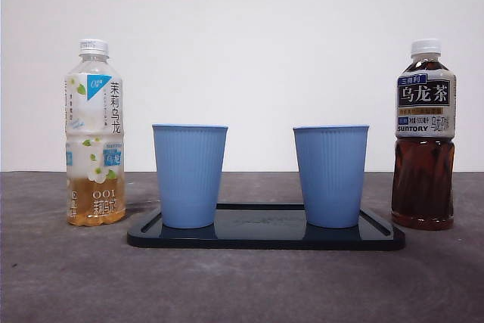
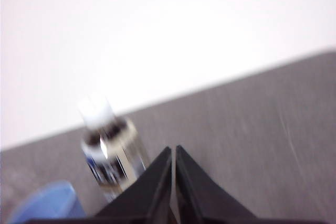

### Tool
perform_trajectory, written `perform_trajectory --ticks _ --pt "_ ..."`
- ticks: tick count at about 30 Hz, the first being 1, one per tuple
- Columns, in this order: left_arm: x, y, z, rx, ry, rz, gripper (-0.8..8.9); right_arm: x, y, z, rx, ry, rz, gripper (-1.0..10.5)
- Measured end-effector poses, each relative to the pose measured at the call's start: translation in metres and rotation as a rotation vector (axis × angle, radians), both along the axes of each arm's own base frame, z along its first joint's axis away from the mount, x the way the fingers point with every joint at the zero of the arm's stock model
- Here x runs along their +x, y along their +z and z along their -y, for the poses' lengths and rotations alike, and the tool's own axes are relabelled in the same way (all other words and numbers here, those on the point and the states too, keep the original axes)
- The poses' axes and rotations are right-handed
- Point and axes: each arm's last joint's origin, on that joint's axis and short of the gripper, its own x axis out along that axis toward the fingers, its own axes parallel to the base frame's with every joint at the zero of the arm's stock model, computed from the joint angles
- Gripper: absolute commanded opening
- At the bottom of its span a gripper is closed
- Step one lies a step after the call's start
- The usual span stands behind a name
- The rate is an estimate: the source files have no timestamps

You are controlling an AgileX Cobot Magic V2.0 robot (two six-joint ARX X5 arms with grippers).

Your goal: Pour the drink into the cup

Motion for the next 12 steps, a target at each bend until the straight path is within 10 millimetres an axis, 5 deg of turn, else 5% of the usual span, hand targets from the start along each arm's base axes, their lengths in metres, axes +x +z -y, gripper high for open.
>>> perform_trajectory --ticks 12 --pt "0.000 0.080 0.005 0.121 -0.196 -0.139 0.11 -0.005 0.081 -0.003 -0.092 0.097 -0.097 0.1"
